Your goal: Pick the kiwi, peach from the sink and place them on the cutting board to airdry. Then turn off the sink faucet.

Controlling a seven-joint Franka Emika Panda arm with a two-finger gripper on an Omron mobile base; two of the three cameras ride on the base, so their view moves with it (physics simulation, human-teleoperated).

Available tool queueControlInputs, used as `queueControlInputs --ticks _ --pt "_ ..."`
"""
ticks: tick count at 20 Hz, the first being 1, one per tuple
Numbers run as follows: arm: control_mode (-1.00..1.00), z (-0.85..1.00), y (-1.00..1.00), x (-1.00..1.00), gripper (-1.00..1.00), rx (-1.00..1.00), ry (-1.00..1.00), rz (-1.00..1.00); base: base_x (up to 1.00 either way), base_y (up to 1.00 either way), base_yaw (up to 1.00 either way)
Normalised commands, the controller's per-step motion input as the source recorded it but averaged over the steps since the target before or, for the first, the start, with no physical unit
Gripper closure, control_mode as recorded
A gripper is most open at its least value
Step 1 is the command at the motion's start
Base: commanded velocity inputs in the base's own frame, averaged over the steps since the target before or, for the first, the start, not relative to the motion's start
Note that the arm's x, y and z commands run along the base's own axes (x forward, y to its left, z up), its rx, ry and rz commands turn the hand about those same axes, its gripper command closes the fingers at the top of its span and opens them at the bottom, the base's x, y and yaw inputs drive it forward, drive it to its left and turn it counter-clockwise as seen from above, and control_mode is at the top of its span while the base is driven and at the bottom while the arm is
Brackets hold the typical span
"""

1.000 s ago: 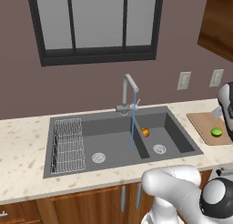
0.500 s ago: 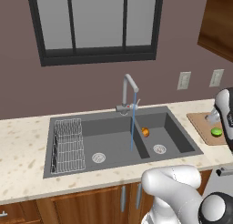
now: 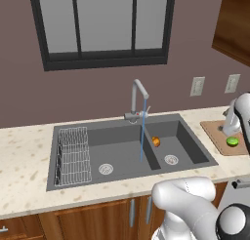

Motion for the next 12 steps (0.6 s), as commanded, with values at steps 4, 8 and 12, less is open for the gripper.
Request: queueControlInputs --ticks 4,8,12 --pt "-1.0 0.0 0.3 0.0 -1.0 0.0 0.03 0.1 0.0 0.0 0.0" --pt "-1.0 -0.06 0.38 0.02 -1.0 -0.02 0.04 0.07 0.0 0.0 0.0" --pt "-1.0 -0.11 0.29 0.03 -1.0 -0.01 0.04 0.05 0.0 0.0 0.0"
